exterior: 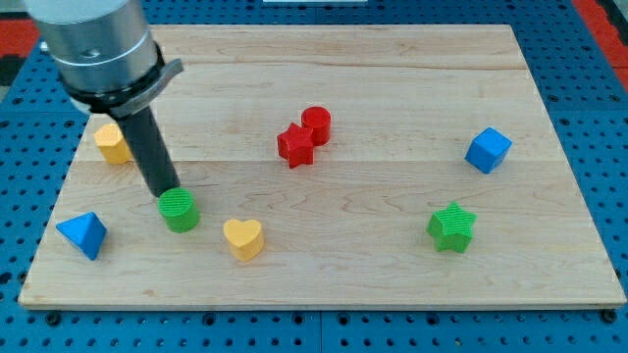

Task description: Push triangle to the top right of the board

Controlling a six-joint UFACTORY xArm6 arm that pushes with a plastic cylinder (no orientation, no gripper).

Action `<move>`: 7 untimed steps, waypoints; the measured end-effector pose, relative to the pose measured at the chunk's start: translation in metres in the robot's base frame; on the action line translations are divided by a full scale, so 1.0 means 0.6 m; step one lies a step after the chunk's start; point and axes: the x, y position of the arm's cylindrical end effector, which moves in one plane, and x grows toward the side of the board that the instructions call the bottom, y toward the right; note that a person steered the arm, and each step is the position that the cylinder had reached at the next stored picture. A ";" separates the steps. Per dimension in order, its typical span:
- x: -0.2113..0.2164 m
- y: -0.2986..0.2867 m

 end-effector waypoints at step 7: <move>0.136 -0.052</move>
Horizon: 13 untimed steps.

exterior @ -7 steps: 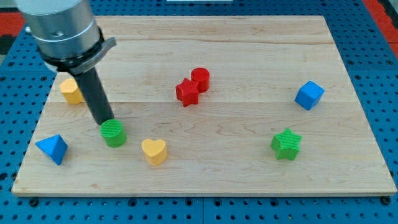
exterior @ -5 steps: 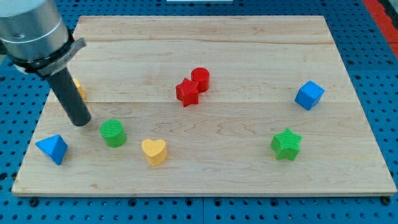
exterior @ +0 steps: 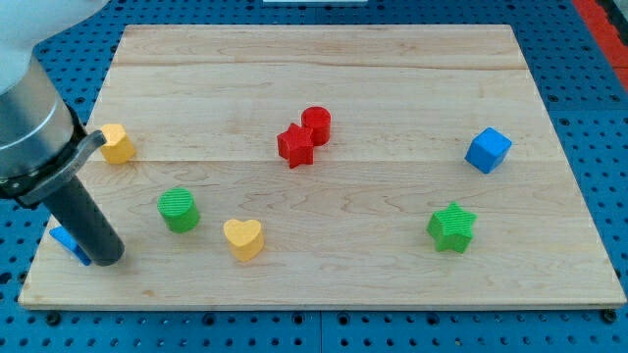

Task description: Push triangle to the top right of the board

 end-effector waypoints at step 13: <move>-0.455 0.137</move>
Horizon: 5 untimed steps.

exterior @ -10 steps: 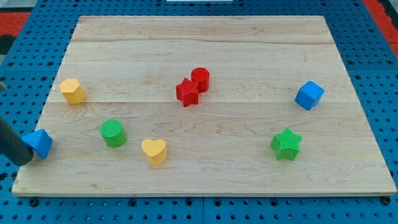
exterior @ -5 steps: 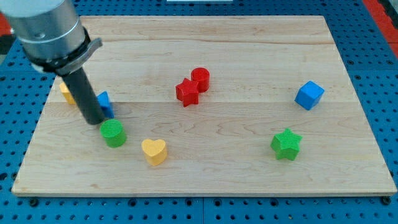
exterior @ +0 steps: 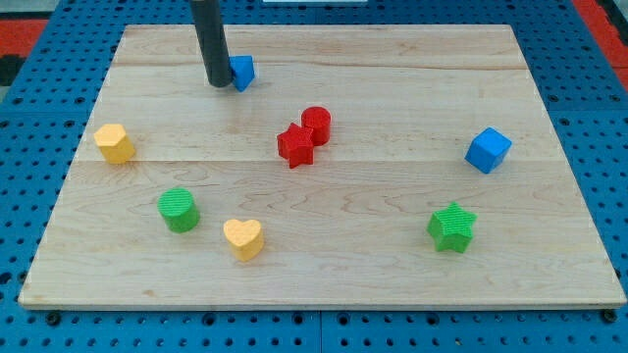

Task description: Push triangle to the top right of the board

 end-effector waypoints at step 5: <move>-0.169 0.182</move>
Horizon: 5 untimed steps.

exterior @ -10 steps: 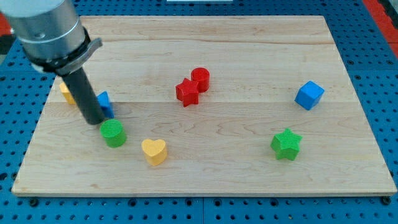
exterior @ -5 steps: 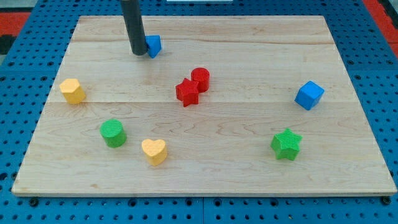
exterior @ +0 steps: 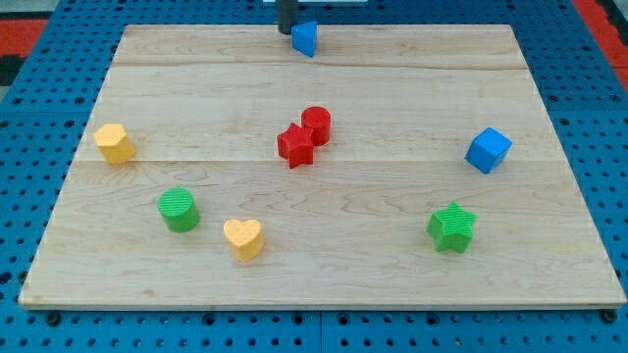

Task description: Push triangle to the top right of the board

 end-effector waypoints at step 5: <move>0.106 -0.182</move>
